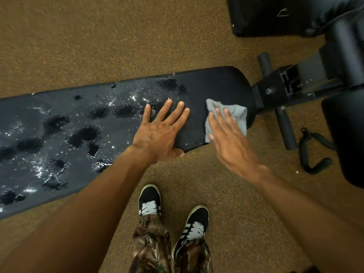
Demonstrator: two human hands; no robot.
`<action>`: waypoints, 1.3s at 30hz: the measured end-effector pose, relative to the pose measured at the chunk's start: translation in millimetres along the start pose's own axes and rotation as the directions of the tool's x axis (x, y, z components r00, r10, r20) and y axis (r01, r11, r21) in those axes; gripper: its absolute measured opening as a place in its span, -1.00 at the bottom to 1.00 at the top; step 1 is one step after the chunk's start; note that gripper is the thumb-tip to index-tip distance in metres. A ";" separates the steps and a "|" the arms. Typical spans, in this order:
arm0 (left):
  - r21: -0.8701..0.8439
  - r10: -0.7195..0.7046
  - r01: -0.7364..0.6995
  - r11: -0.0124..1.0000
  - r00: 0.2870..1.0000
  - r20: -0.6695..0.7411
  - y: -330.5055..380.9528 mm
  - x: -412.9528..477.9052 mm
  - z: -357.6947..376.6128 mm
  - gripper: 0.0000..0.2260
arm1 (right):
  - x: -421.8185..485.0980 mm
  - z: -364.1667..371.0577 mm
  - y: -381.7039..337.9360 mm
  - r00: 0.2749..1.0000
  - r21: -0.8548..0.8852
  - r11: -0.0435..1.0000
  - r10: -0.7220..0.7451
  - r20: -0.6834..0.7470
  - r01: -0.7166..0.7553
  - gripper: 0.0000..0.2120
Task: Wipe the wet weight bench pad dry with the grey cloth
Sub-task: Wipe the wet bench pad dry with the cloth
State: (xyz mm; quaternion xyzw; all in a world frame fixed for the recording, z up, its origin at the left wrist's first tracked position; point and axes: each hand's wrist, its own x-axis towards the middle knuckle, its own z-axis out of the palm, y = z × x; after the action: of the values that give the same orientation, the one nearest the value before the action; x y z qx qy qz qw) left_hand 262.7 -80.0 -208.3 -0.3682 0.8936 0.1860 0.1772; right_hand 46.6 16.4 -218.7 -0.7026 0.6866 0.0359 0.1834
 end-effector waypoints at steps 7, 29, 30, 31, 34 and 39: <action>-0.014 -0.006 0.006 1.000 1.000 -0.003 -0.1 0.2 2.1 0.09 | 65.4 -25.9 38.0 0.968 0.092 0.970 0.233 -0.095 -0.224 -0.46; 0.035 -0.049 0.050 0.998 0.998 -0.029 6.0 0.2 3.1 0.07 | 67.0 -8.0 -4.7 0.980 0.146 0.988 0.071 -0.186 -0.044 -0.50; 0.049 -0.054 0.056 0.997 0.998 -0.044 7.6 -1.4 3.0 0.05 | 61.9 -2.6 -17.8 0.984 0.123 0.991 -0.024 -0.177 0.046 -0.50; 0.061 -0.060 0.064 0.996 0.996 -0.070 9.1 -4.0 3.2 0.02 | 53.1 2.3 -28.1 0.982 0.095 0.989 -0.100 -0.160 0.116 -0.50; 0.034 -0.112 0.119 0.992 0.980 -0.162 9.8 -23.2 10.4 -0.06 | 21.0 12.2 -29.8 0.978 0.007 0.980 -0.197 -0.075 0.198 -0.49; -0.019 -0.163 0.164 0.986 0.947 -0.277 -5.5 -57.8 32.0 -0.03 | 13.4 -4.8 7.2 0.999 -0.007 0.999 -0.045 -0.021 0.045 -0.48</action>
State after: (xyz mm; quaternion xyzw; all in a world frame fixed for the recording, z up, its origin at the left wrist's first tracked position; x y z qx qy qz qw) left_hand 310.9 -34.6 -210.9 -0.4629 0.8764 0.1155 0.0655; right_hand 39.3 2.3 -219.8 -0.7189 0.6723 0.0266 0.1747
